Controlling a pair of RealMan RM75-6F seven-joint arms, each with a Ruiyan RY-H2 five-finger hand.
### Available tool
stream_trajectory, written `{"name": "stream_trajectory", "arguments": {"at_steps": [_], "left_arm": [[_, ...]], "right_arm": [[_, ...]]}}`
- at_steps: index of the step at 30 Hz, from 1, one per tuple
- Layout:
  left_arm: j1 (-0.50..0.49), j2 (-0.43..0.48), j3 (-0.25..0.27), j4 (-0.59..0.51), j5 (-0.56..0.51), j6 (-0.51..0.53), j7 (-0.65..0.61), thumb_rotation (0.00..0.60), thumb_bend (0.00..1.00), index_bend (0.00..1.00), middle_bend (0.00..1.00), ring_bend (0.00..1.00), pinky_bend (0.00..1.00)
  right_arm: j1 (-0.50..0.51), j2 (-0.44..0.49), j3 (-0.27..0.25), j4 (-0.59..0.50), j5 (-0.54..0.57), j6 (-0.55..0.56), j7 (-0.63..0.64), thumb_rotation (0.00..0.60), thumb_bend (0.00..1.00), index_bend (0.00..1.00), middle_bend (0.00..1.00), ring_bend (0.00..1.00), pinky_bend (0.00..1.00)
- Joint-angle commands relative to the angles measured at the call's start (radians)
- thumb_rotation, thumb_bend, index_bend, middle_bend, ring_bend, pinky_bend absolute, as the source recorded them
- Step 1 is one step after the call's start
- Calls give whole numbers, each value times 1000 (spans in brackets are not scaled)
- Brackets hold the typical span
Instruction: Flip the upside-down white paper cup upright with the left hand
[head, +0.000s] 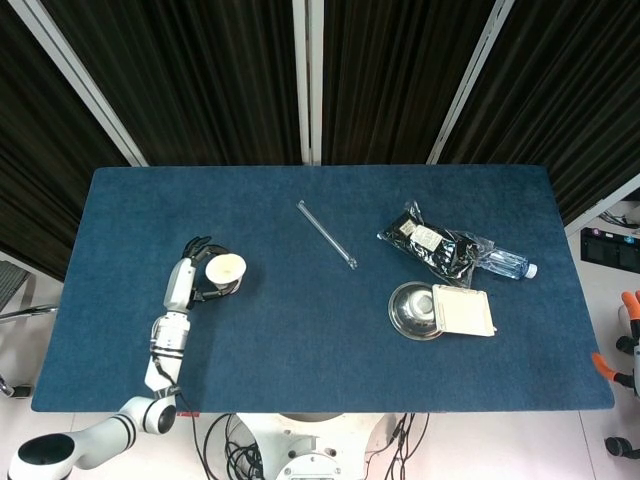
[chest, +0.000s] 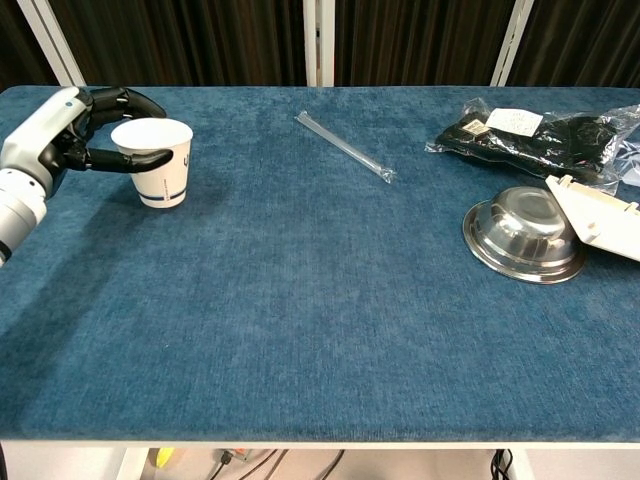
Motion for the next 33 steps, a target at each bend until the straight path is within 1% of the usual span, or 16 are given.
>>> {"name": "stream_trajectory", "arguments": {"at_steps": [1, 6, 11, 17, 21, 24, 27, 28, 30, 31, 33], "left_arm": [[2, -2, -6, 9, 5, -11, -14, 600, 182, 368, 392, 118, 48], [5, 0, -1, 17, 25, -17, -36, 600, 176, 346, 314, 105, 47], [4, 2, 5, 24, 49, -13, -55, 600, 174, 269, 196, 78, 45], [11, 8, 8, 20, 66, -2, -61, 600, 173, 216, 161, 42, 44], [17, 41, 16, -17, 106, 52, -39, 600, 173, 176, 136, 17, 43], [35, 108, 28, -112, 144, 109, 6, 600, 169, 145, 112, 0, 40], [72, 225, 39, -295, 173, 167, 112, 600, 165, 113, 89, 0, 34], [89, 287, 47, -376, 187, 190, 173, 600, 163, 110, 86, 0, 34], [118, 392, 62, -496, 201, 209, 286, 600, 160, 109, 86, 0, 29], [139, 472, 78, -574, 203, 207, 375, 600, 159, 110, 86, 0, 25], [167, 608, 112, -690, 194, 179, 530, 600, 159, 116, 94, 0, 35]], "right_arm": [[1, -1, 0, 1, 3, -3, -2, 600, 155, 0, 0, 0, 0], [1, -1, 3, 3, 5, 0, 0, 600, 155, 0, 0, 0, 0], [2, 0, 4, -1, 4, 3, -2, 600, 155, 0, 0, 0, 0], [2, 0, 4, 0, 7, 1, -2, 600, 155, 0, 0, 0, 0], [0, 4, 6, -3, 3, 9, 2, 600, 155, 0, 0, 0, 0], [-3, 9, 8, -6, 1, 15, 3, 600, 155, 0, 0, 0, 0], [-4, 14, 11, -9, 1, 21, 9, 600, 155, 0, 0, 0, 0], [-6, 16, 11, -9, 0, 24, 12, 600, 155, 0, 0, 0, 0], [-9, 20, 11, -10, -1, 29, 15, 600, 155, 0, 0, 0, 0], [-11, 23, 11, -9, -1, 32, 16, 600, 155, 0, 0, 0, 0], [-15, 25, 12, -8, -2, 41, 18, 600, 155, 0, 0, 0, 0]]}}
